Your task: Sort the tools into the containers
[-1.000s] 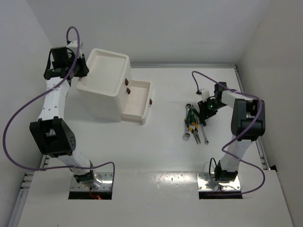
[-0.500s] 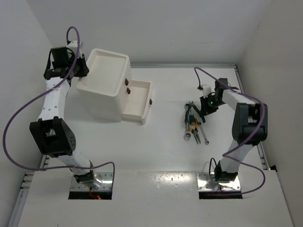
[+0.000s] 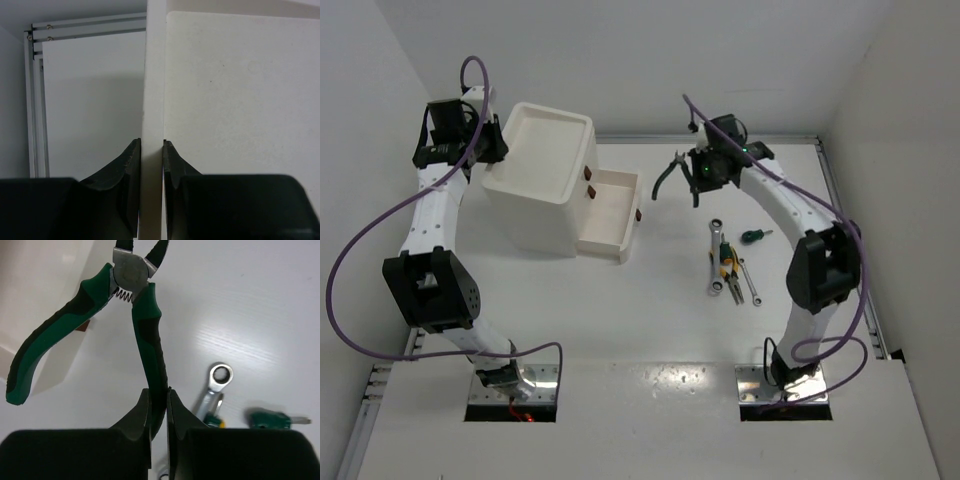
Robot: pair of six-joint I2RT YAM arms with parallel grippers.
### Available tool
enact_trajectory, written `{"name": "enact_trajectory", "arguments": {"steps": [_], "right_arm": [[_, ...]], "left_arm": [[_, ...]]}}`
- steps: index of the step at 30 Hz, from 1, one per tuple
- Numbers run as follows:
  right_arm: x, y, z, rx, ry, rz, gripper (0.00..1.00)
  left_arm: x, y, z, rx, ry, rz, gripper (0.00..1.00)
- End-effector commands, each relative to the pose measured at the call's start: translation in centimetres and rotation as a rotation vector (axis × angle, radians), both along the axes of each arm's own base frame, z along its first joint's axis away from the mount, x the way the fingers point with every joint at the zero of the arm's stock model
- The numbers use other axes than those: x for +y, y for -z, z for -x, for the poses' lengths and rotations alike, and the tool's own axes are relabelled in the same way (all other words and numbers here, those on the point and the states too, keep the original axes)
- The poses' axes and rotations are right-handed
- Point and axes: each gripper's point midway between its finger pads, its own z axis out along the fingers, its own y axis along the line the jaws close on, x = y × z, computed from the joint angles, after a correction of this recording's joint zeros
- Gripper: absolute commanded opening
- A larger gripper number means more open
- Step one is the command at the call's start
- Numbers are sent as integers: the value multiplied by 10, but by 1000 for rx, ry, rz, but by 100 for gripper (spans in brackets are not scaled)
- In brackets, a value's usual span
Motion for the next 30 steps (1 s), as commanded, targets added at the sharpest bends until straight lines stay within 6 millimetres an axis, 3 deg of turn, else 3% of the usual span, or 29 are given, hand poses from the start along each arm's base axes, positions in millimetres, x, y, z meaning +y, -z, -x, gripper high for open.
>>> {"name": "enact_trajectory", "arguments": {"steps": [1,3,6,7,12,14,15,22,30], "right_arm": [[26,-3,-5,8,153,-15,0],[36,5,-9,22,196,-6,0],[61,-21,-19,-55,206,-8,0],[74,-5,-14,-21,180,46,0],[101,-9,-29,-90,163,136,0],[115,5,-26,-73,134,177,0],[119,2,-23,-74,125,177,0],[139,42,-10,23,84,168,0],[172,51,-25,-7,73,129,0]], "left_arm": [[-29,54,23,208,19,112,0],[-29,54,23,208,19,112,0],[-34,54,23,210,23,119,0],[-32,54,22,210,15,113,0],[-32,53,23,201,16,112,0],[-32,53,23,201,16,112,0],[-32,53,23,201,16,112,0],[-32,57,25,210,15,113,0],[-33,60,28,219,15,115,0]]}}
